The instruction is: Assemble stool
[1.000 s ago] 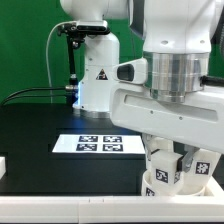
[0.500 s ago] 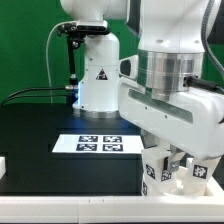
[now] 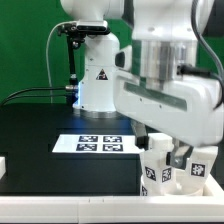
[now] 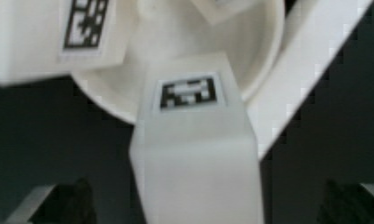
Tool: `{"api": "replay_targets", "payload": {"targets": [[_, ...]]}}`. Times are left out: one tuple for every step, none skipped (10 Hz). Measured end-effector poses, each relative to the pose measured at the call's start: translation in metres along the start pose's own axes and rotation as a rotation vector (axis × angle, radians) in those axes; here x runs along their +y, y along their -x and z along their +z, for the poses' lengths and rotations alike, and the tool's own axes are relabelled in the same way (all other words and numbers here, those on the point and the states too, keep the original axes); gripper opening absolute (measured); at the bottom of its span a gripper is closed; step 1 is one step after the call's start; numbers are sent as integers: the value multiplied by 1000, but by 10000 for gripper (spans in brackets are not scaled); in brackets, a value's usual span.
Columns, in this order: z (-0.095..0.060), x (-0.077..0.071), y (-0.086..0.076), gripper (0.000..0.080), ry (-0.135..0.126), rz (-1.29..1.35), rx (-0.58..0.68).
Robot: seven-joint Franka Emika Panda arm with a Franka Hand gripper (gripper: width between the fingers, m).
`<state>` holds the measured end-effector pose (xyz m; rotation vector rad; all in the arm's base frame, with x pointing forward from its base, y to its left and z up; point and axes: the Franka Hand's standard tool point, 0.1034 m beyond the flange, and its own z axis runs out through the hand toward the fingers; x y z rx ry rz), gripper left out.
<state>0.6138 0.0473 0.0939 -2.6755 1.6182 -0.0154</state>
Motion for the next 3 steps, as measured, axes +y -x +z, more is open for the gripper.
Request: {"api": "replay_targets", "payload": {"targets": [[-13,1,-8,643,-18,-18,-6],[-24,1,-17,648,-30,-40,-7],[-23,2,-18,648,-32,-36,-5]]}}
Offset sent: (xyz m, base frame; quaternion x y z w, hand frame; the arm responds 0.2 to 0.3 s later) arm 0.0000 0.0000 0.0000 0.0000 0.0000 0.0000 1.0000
